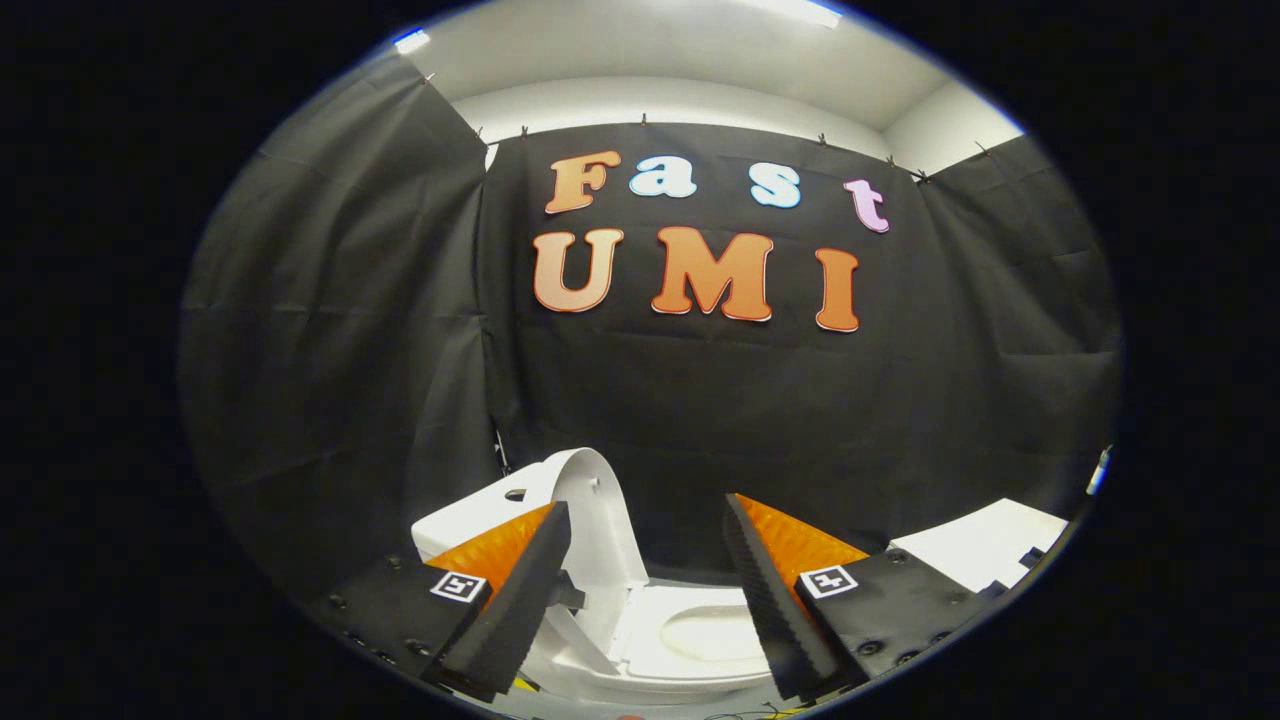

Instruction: Open the toilet lid.

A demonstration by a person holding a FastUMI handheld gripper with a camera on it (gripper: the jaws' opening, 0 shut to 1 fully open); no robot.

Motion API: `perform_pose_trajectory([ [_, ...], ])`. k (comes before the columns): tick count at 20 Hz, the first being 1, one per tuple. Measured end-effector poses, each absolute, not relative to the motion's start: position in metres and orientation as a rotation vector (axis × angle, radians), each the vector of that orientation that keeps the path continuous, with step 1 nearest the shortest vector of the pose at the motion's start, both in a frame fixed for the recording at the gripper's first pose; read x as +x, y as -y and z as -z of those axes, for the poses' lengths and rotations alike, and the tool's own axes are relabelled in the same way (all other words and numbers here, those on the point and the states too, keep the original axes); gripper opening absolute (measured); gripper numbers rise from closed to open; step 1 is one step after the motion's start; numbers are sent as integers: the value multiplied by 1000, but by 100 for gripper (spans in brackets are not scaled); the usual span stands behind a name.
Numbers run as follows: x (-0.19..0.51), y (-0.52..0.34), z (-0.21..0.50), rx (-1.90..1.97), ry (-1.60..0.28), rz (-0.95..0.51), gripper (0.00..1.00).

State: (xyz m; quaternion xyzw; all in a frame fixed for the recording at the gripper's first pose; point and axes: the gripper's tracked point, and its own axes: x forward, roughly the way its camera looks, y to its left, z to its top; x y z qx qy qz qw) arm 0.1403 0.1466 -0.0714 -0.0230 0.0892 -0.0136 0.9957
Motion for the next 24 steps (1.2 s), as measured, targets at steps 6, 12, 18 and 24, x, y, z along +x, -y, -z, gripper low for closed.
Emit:
perform_pose_trajectory([
  [6,111,-102,12,105,-148,6,98],
  [12,70,-65,2,93,-148,-16,96],
  [18,55,-55,0,145,-134,-36,96],
  [24,53,-56,-11,101,-122,-32,96],
])
